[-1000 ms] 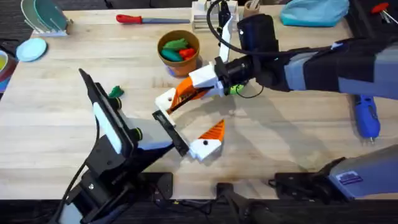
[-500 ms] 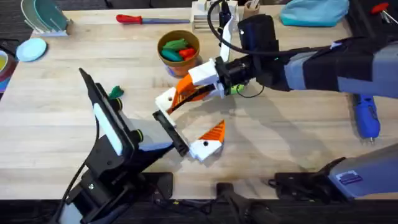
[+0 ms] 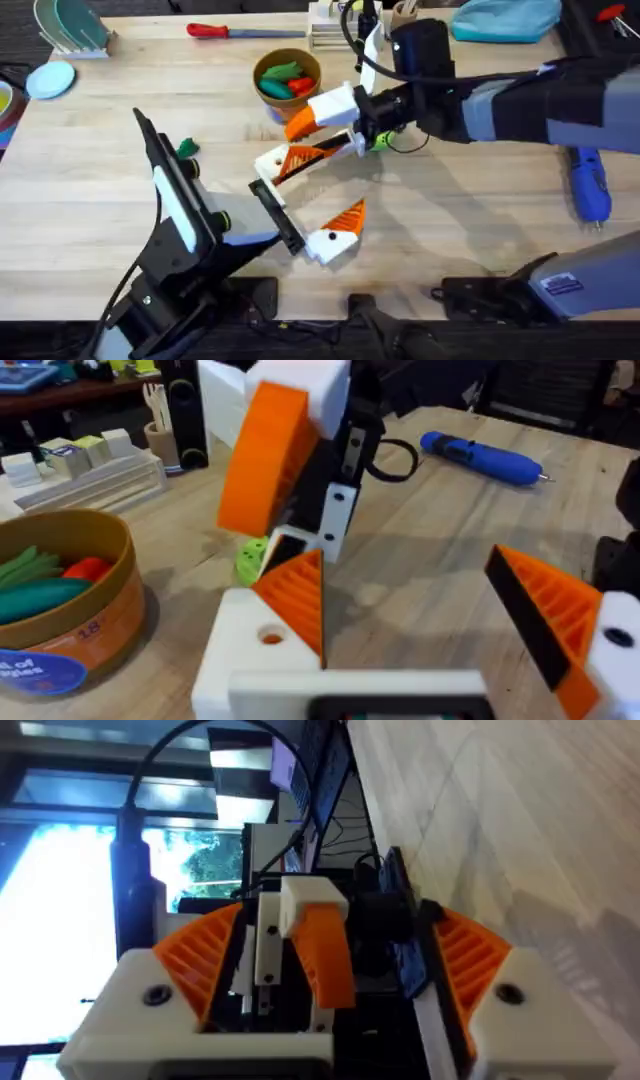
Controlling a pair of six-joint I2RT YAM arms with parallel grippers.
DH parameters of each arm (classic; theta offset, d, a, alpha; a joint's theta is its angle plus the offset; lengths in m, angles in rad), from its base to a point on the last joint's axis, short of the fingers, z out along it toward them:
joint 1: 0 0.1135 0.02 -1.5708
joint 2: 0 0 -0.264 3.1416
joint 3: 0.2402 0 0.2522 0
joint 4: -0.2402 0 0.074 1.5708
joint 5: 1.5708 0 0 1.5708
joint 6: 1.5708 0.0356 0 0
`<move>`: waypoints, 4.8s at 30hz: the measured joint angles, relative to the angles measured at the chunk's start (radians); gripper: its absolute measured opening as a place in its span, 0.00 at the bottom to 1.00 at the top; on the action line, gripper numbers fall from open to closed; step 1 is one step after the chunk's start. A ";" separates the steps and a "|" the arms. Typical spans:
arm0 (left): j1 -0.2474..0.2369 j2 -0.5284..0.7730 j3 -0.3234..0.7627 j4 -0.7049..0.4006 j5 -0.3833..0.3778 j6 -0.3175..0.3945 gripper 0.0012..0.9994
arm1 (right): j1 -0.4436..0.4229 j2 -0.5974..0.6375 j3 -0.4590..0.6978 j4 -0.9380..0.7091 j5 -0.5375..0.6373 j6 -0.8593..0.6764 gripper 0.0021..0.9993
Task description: Pick up the gripper from the table and insert it into the empty holder that is missing its gripper. Then pick up a screw, insert it into the mounting hole, and use the screwdriver to tighten it. Finally, clean up the table by picking up the vegetable and placing it into the bucket.
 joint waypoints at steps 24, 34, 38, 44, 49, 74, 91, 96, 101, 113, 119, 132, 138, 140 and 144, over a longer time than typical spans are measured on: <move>0.000 0.000 0.000 0.000 0.003 0.000 0.99 | -0.118 -0.156 0.255 -0.539 0.442 -0.359 0.99; 0.000 0.000 0.000 0.000 0.003 0.000 0.99 | -0.068 -0.237 0.372 -1.008 0.999 -0.701 0.99; 0.000 0.000 0.000 0.000 0.003 0.000 0.99 | -0.007 -0.193 0.372 -1.048 1.107 -0.770 0.99; 0.000 0.000 0.000 0.000 0.003 0.000 0.99 | 0.032 -0.086 0.372 -1.049 1.179 -0.801 0.99; 0.000 0.000 0.000 0.000 0.003 0.000 0.99 | 0.050 -0.056 0.372 -1.057 1.197 -0.807 0.84; 0.000 0.000 0.000 0.000 0.003 0.000 0.99 | 0.153 0.037 0.372 -1.035 1.440 -0.772 0.47; 0.000 0.000 0.000 0.000 0.003 0.000 0.99 | 0.154 0.074 0.372 -1.003 1.440 -0.760 0.21; 0.000 0.000 0.000 0.000 0.003 0.000 0.99 | 0.154 0.074 0.372 -1.008 1.440 -0.758 0.12; 0.000 0.000 0.000 0.000 0.003 0.000 0.99 | 0.154 0.074 0.372 -1.008 1.440 -0.757 0.01; 0.000 0.000 0.000 0.000 0.003 0.000 0.99 | 0.156 0.074 0.418 -1.076 1.495 -0.780 0.00; 0.000 0.000 0.000 0.000 0.003 0.000 0.99 | 0.156 0.074 0.569 -1.172 1.486 -0.812 0.00; 0.000 0.000 0.000 0.000 0.004 0.000 0.99 | 0.162 0.072 0.954 -1.478 1.222 -0.841 0.00; 0.000 0.000 0.000 0.000 0.004 0.000 0.99 | 0.240 0.058 1.030 -1.530 1.195 -0.841 0.00; 0.000 0.000 0.000 0.000 0.004 0.000 0.99 | 0.287 0.057 1.036 -1.530 1.188 -0.841 0.00; 0.000 0.000 0.000 0.000 0.004 0.000 0.99 | 0.367 0.057 1.036 -1.529 1.180 -0.834 0.00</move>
